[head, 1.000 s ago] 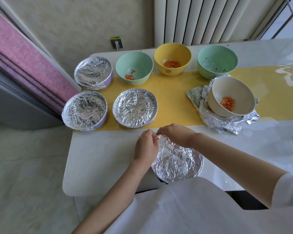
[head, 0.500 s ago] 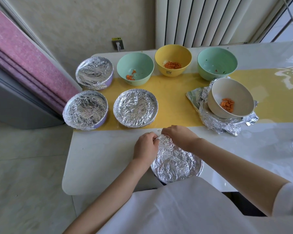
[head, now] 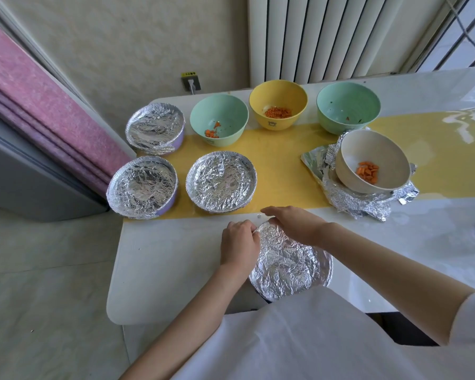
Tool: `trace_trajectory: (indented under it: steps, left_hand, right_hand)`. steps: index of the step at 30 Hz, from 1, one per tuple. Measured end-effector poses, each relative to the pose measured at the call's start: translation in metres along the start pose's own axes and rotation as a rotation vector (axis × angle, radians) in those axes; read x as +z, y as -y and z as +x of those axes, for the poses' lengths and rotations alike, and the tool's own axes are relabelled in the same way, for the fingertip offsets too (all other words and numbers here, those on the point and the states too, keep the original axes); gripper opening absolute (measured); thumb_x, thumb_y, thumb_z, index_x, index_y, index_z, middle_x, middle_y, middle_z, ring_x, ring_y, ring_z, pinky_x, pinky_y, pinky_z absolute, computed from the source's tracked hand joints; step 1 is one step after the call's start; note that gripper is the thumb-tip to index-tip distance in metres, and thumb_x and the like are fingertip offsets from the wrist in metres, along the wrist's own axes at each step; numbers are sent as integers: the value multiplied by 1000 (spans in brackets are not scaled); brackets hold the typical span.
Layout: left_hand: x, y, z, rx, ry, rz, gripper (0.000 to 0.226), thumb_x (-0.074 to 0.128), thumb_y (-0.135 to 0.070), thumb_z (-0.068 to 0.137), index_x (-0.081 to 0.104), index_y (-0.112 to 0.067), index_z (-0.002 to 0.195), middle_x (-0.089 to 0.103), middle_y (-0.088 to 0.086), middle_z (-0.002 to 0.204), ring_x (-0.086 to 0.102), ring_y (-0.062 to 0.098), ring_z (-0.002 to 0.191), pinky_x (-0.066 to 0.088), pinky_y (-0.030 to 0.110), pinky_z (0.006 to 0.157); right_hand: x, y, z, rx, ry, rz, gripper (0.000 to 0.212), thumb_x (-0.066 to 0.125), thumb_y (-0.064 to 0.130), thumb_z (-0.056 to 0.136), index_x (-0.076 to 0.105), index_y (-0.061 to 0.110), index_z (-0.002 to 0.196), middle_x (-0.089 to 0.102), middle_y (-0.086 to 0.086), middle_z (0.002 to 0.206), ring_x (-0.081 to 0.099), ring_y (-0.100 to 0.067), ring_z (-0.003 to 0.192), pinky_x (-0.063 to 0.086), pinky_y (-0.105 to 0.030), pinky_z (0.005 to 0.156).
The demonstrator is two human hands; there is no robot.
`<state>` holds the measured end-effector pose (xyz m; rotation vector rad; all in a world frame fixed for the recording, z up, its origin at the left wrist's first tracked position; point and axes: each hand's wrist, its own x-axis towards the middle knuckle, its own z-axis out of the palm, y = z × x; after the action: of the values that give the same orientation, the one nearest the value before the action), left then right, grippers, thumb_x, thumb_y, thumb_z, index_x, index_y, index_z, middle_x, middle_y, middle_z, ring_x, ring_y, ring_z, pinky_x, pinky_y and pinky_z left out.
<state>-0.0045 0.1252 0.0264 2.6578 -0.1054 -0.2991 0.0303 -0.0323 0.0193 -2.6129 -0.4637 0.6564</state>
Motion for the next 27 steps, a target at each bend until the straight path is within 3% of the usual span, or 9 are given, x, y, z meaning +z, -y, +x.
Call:
trace_trajectory:
  steps: [4,7,11,13,16,21,24,27]
  left_hand:
    - [-6,7,-4,-34,102,45,10,51,-24,88,56,-17,82,65,2,92,50,26,94,36,33,77]
    - [-5,8,-3,-3,52,2,11,57,-30,87,62,-20,91,66,-4,96,52,22,96,37,33,83]
    - [-4,2,0,29,40,-30,11,60,-26,89,65,-18,86,68,-2,89,53,22,93,38,33,85]
    - [-4,2,1,31,34,-37,10,60,-24,89,67,-16,86,69,1,88,53,22,93,40,33,86]
    - [-2,2,2,16,32,-30,12,60,-22,89,68,-14,92,68,5,92,54,23,96,42,33,86]
    - [-2,0,2,9,43,-23,15,61,-23,89,68,-12,97,67,7,96,55,24,97,42,33,85]
    - [-2,1,2,-4,45,-27,15,62,-25,88,69,-13,94,68,6,95,56,25,95,43,33,84]
    - [-3,1,1,-5,60,-31,11,61,-22,88,67,-13,88,69,6,92,57,25,93,45,34,84]
  right_hand:
    - [2,-6,-8,-9,-9,-3,28,41,14,100,58,15,122,69,-8,105,63,-26,88,47,-36,79]
    - [6,-5,-11,-41,-25,-94,32,42,-3,90,59,13,112,67,-10,98,57,-26,79,43,-36,70]
    - [2,5,-12,-31,-9,-228,40,39,-6,87,55,11,119,64,-9,102,52,-24,78,33,-29,63]
    - [-1,6,-11,-62,-2,-308,42,37,-4,89,53,14,123,64,-8,106,57,-26,85,40,-32,66]
    - [-1,12,-8,-132,37,-297,45,36,-3,92,51,15,129,61,-5,120,59,-24,104,48,-35,82]
    - [2,20,-3,-124,30,-347,49,37,-9,89,52,16,129,64,-7,114,60,-26,99,43,-32,74]
    - [2,15,-2,-109,63,-229,50,37,-8,89,54,20,128,65,-6,114,62,-25,98,50,-34,79]
    - [1,5,-4,-54,43,-45,34,38,10,99,52,19,129,64,-6,119,60,-24,105,48,-38,88]
